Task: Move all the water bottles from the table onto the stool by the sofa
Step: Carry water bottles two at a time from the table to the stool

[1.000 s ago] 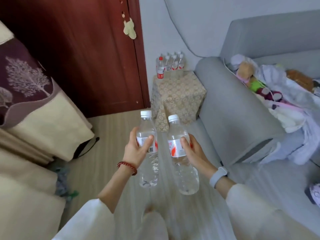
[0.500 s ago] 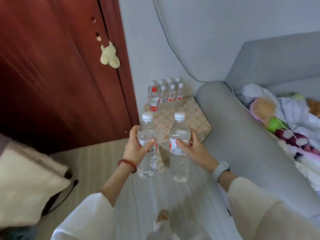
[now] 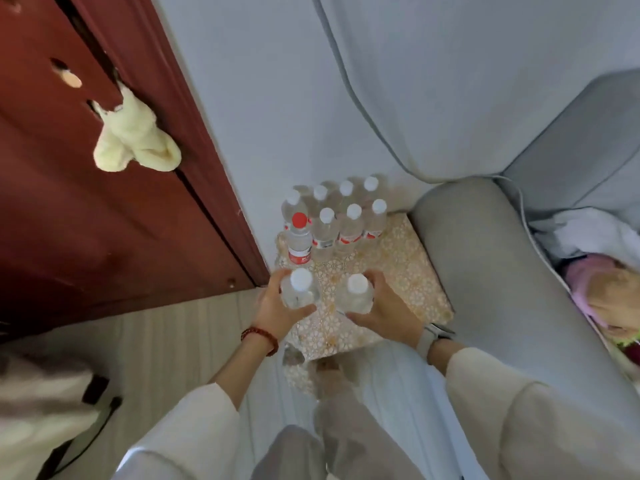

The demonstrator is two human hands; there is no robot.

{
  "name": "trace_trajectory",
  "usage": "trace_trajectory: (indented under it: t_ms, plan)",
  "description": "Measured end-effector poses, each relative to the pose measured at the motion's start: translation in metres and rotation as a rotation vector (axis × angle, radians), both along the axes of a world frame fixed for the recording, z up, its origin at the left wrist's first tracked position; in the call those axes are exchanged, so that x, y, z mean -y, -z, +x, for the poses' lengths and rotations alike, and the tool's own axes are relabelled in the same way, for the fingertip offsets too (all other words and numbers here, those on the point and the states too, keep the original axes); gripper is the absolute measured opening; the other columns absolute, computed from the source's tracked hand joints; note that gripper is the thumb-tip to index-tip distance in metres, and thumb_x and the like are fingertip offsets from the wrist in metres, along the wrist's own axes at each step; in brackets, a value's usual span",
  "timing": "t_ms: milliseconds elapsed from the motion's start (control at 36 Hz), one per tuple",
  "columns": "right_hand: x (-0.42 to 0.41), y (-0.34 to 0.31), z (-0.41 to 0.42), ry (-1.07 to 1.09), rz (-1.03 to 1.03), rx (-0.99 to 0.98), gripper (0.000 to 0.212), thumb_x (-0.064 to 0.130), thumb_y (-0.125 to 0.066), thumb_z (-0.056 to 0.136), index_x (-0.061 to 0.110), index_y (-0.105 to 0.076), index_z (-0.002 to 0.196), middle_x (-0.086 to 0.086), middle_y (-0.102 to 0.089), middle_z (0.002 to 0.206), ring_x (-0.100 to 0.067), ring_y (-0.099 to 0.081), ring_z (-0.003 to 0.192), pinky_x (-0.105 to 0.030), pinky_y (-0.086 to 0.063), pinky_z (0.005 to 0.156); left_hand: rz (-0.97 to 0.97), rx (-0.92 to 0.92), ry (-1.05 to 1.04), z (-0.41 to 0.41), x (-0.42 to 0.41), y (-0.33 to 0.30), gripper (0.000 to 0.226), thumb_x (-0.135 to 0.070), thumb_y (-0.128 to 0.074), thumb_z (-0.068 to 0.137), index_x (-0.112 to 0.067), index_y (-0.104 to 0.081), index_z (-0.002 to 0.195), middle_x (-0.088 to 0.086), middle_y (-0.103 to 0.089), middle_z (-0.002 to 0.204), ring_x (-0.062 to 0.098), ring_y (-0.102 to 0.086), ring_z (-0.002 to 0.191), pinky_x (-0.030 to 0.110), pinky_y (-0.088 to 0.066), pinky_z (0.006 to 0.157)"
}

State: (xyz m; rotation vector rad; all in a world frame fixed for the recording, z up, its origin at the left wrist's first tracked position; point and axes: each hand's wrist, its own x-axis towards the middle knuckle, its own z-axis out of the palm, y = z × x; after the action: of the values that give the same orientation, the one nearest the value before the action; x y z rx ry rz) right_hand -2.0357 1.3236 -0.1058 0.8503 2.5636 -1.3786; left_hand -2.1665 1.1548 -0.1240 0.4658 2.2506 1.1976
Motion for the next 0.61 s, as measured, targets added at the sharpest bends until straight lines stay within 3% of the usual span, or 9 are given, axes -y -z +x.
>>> trace_trajectory:
  t_ms: [111,222,306,444,500,611]
  plan:
    - [-0.034,0.033,-0.041,-0.062,-0.009,0.047,0.071,0.02,-0.075,0.071,0.01,-0.033,0.128,-0.002,-0.049,0.11,-0.026,-0.053,0.104,-0.026,-0.044,0.074,-0.006,0.044,0.03,-0.027,-0.033,0.035,0.075,-0.014,-0.082,0.062,-0.018,-0.041,0.125,0.001,-0.052,0.115,0.018,-0.046,0.107,0.028,-0.038,0.09]
    - [-0.057,0.065,-0.066,-0.108,0.016,0.146,0.074,0.022,-0.071,0.075,0.018,-0.03,0.136,-0.009,-0.034,0.137,-0.027,-0.041,0.12,-0.039,-0.041,0.097,-0.036,0.074,-0.011,-0.041,-0.05,0.065,0.075,-0.009,-0.082,0.061,-0.02,-0.044,0.124,0.005,-0.046,0.127,0.014,-0.043,0.107,0.026,-0.036,0.094]
    - [-0.068,0.083,-0.078,-0.088,-0.053,0.188,0.073,0.018,-0.069,0.077,0.024,-0.029,0.137,-0.009,-0.028,0.137,-0.028,-0.046,0.114,-0.042,-0.047,0.091,-0.068,0.08,-0.036,-0.048,-0.058,0.088,0.074,-0.006,-0.082,0.059,-0.021,-0.047,0.122,0.008,-0.042,0.127,0.014,-0.045,0.101,0.024,-0.035,0.091]
    - [-0.073,0.1,-0.092,-0.027,-0.175,0.12,0.065,0.009,-0.065,0.08,0.026,-0.032,0.134,-0.004,-0.034,0.134,-0.019,-0.039,0.124,-0.025,-0.045,0.091,-0.042,0.08,-0.095,-0.052,-0.07,0.113,0.076,-0.004,-0.081,0.057,-0.025,-0.047,0.121,0.006,-0.045,0.119,0.018,-0.05,0.102,0.033,-0.046,0.09]
    - [-0.074,0.101,-0.098,-0.012,-0.223,0.109,0.064,0.007,-0.063,0.081,0.031,-0.032,0.132,-0.001,-0.034,0.133,-0.019,-0.042,0.123,-0.027,-0.046,0.094,-0.037,0.063,-0.107,-0.052,-0.075,0.116,0.076,-0.004,-0.081,0.057,-0.024,-0.047,0.122,0.005,-0.046,0.119,0.017,-0.049,0.101,0.039,-0.049,0.09]
    - [-0.076,0.105,-0.108,-0.005,-0.203,0.094,0.068,0.001,-0.06,0.082,0.02,-0.029,0.139,-0.005,-0.034,0.142,-0.021,-0.04,0.127,-0.039,-0.039,0.105,-0.045,0.094,-0.121,-0.056,-0.082,0.117,0.078,-0.005,-0.08,0.061,-0.023,-0.043,0.126,0.005,-0.046,0.123,0.018,-0.049,0.106,0.046,-0.048,0.093]
